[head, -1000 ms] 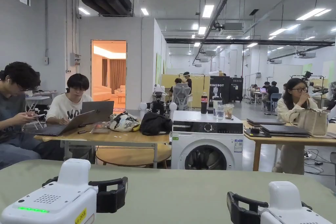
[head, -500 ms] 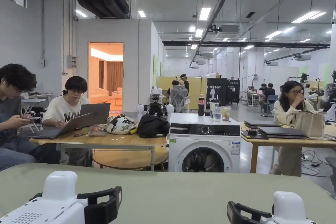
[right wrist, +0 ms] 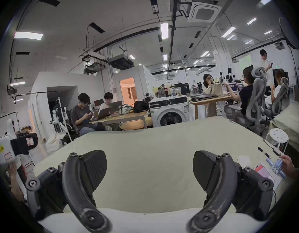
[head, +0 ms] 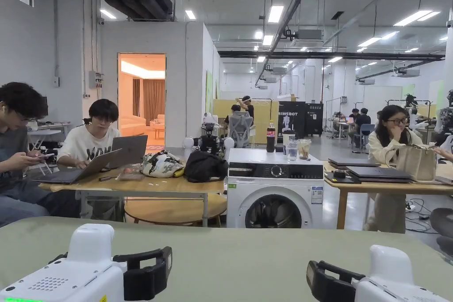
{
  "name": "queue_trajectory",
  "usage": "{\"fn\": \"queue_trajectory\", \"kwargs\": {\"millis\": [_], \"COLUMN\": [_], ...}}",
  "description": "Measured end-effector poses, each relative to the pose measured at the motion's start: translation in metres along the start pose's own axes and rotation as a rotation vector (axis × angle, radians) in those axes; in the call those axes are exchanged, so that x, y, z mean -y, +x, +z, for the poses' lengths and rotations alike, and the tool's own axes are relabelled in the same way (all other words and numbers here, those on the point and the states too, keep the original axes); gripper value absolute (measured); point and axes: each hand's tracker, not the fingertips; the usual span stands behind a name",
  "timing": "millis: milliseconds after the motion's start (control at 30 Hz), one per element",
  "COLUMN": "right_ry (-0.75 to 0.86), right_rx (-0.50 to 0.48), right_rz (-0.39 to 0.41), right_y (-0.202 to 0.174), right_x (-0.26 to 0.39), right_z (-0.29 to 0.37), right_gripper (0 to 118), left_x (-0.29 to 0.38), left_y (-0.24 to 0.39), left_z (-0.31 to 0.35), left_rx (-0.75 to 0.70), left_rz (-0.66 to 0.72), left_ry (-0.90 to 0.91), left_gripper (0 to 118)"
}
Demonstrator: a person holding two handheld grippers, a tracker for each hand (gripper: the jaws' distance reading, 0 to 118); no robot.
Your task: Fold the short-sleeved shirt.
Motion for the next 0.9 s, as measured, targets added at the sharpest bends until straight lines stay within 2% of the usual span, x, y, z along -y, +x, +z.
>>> {"fn": "queue_trajectory", "kwargs": {"millis": [100,200,267,400,667,767,900], "right_ry": [-0.030,-0.057,-0.056,-0.072,-0.104,-0.123,-0.059], "right_rx": [-0.037,-0.131,-0.143,-0.152,-0.145,-0.104,0.010], "right_rz": [-0.061,-0.134,-0.185,-0.230,-0.207,-0.215,-0.104], "right_y": [0.002,0.009,0.012,0.018,0.016,0.012,0.004], "right_x": [-0.002,-0.004,-0.005,-0.006,0.002,0.002,0.006], "right_z": [-0.001,-0.004,-0.004,-0.007,-0.010,-0.015,-0.013], "right_gripper": [105,105,105,105,105,105,105], "left_x": [-0.001,0.000,0.000,0.001,0.003,0.003,0.004], "left_y": [-0.004,-0.003,0.000,0.003,0.008,0.010,0.012], "left_z": [-0.003,-0.003,-0.001,0.003,0.002,0.000,-0.003], "left_rx": [-0.011,-0.016,-0.009,0.015,0.034,0.042,0.035], "left_rz": [0.033,0.030,0.007,-0.011,-0.019,-0.013,-0.017], "left_ry": [-0.004,-0.004,-0.007,0.002,-0.002,-0.007,-0.012], "left_gripper": [118,118,118,118,118,118,118]}}
